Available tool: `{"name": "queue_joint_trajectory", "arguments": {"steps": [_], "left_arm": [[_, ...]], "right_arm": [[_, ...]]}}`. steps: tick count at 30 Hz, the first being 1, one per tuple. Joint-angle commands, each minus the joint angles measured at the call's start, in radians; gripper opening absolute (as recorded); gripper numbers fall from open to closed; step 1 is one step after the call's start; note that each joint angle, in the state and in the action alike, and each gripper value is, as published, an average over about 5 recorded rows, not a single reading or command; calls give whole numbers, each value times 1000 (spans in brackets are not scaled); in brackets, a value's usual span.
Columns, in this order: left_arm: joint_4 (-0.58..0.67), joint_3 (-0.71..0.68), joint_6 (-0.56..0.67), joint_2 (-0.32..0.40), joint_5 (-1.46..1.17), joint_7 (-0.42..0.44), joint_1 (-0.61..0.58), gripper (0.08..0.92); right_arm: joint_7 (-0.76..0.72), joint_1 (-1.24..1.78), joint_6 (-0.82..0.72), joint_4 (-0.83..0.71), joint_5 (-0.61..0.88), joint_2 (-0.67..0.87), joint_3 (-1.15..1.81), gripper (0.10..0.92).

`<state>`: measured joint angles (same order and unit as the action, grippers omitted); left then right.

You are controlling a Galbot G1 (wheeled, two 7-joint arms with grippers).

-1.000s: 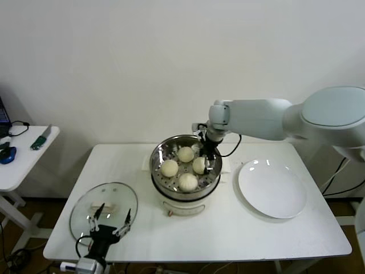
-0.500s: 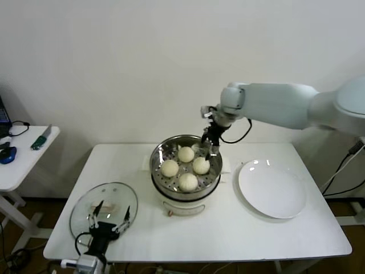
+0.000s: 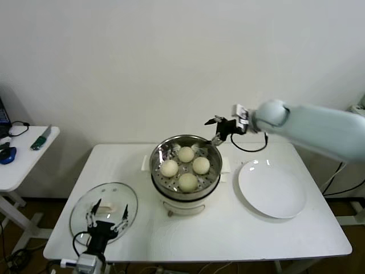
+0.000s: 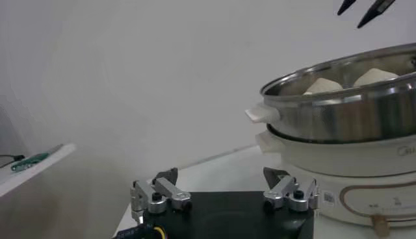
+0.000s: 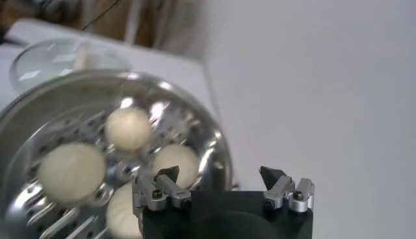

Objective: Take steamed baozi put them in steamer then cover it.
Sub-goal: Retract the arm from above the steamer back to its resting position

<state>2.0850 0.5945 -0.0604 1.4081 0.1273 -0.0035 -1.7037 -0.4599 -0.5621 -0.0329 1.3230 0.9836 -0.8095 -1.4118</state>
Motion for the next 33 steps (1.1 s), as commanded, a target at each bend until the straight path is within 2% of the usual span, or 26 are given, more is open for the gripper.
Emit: {"name": "queue_joint_trajectory", "arguments": {"steps": [1, 7, 16, 21, 27, 33], "left_arm": [[22, -5, 12, 9, 98, -14, -18, 823], [50, -5, 11, 19, 306, -28, -55, 823], [30, 8, -45, -7, 931, -25, -17, 823], [-25, 17, -67, -43, 1218, 22, 18, 823], [-143, 4, -85, -52, 1301, 18, 59, 823], [-252, 13, -63, -40, 1410, 5, 124, 823]], "right_arm": [[314, 669, 112, 187, -70, 306, 738, 823], [344, 1112, 135, 247, -144, 261, 1228, 823], [320, 1630, 112, 338, -273, 51, 1788, 823], [291, 1786, 52, 394, -350, -80, 1961, 823], [257, 1894, 19, 411, -392, -174, 2051, 823], [241, 1949, 13, 419, -409, -204, 2077, 823]]}}
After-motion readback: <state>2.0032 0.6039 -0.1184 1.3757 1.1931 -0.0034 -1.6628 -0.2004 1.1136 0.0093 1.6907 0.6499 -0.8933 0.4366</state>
